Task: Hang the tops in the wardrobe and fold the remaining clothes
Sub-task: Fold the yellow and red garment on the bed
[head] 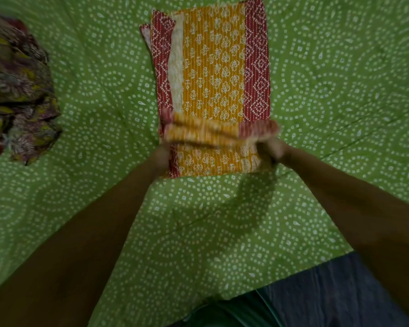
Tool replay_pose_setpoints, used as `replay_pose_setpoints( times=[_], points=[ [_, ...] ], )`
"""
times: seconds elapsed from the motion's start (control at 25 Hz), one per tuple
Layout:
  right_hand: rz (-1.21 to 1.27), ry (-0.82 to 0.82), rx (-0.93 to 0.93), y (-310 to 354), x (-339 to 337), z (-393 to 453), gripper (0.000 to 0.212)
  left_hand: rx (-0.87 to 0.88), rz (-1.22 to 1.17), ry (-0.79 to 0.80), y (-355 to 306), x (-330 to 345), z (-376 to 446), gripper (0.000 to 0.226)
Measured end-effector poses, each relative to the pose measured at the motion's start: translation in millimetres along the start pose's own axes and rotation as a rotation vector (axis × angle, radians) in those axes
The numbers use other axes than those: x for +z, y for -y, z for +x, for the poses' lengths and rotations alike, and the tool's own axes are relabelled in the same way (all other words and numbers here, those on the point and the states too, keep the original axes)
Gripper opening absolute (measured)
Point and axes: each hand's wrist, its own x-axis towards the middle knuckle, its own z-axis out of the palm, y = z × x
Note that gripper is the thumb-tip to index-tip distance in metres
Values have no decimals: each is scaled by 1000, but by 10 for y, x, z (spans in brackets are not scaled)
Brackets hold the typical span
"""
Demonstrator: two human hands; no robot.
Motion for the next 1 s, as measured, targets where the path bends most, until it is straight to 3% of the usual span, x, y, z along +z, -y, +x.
replay_pose_setpoints(
  times=[0.08,0.16,0.28,0.36,0.44,0.52,0.64,0.72,0.76,0.84,0.88,0.92,1.0],
  points=[
    [85,19,-52,108,34,-24,58,14,109,57,-90,7,-27,55],
    [112,-18,-66,0,63,-126,61,-14,151,18,34,-60,-115,56],
    [148,-138,-60,-362,120,-261,49,43,183,-108,395,-124,-330,26],
    [155,-122,-66,-667,232,-374,45,-17,274,-171,615,-127,-537,30],
    [185,-107,44,-956,431,-547,37,-56,350,-189,886,-143,-773,38],
    [192,-106,104,-1152,620,-735,39,-46,337,-177,1081,-113,-982,32],
    [268,-187,16,-1234,698,-903,38,31,412,-268,1084,-145,-1023,18],
    [13,-294,-131,-1286,568,-929,19,271,810,-341,991,-319,-926,26],
    [-301,-366,-224,-1328,467,-901,12,482,1098,-335,971,-455,-846,44],
    [-990,-440,-485,-1423,220,-744,57,964,1571,-109,912,-729,-711,70],
    [-1230,-417,-631,-1421,108,-624,70,1095,1701,50,870,-784,-654,76],
    [-1403,-361,-744,-1346,44,-514,75,1159,1777,168,824,-793,-561,79],
    [-1570,-295,-843,-1108,24,-243,83,1075,1847,301,680,-649,-337,81]
  ],
)
